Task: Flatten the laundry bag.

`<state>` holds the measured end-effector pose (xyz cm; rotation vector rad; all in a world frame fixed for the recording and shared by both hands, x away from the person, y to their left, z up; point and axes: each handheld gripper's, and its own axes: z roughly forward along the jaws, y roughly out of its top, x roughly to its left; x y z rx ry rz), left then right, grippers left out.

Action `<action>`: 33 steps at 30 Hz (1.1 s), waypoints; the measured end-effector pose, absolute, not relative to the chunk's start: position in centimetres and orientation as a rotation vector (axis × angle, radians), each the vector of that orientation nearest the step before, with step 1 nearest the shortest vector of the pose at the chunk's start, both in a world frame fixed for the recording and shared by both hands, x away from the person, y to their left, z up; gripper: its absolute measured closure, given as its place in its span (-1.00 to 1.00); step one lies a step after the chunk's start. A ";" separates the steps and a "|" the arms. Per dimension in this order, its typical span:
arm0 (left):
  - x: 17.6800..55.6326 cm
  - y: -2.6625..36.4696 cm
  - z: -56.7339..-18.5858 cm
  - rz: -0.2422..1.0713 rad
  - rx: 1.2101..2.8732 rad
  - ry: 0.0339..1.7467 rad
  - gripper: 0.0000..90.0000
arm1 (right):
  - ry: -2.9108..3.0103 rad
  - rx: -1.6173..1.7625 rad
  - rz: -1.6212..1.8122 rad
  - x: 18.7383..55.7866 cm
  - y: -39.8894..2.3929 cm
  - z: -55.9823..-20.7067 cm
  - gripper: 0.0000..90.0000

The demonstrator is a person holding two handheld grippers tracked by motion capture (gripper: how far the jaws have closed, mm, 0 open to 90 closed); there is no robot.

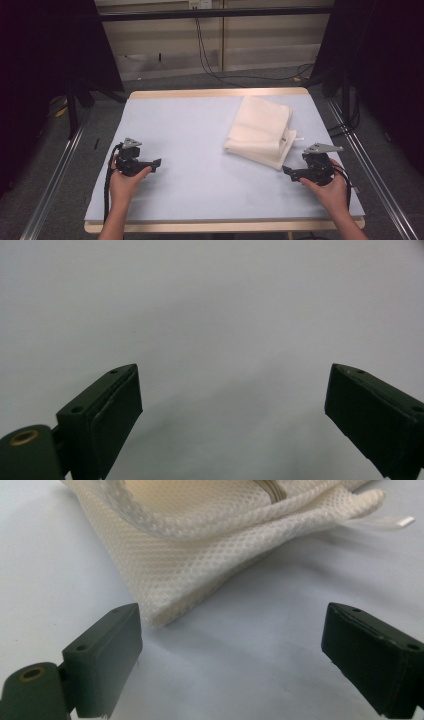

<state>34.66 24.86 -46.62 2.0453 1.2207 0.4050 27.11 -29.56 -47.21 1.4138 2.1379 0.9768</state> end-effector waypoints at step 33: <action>34.6 15.3 -45.9 0.226 2.227 0.926 -0.80 | 2.168 1.283 1.052 27.7 -26.9 -46.0 0.00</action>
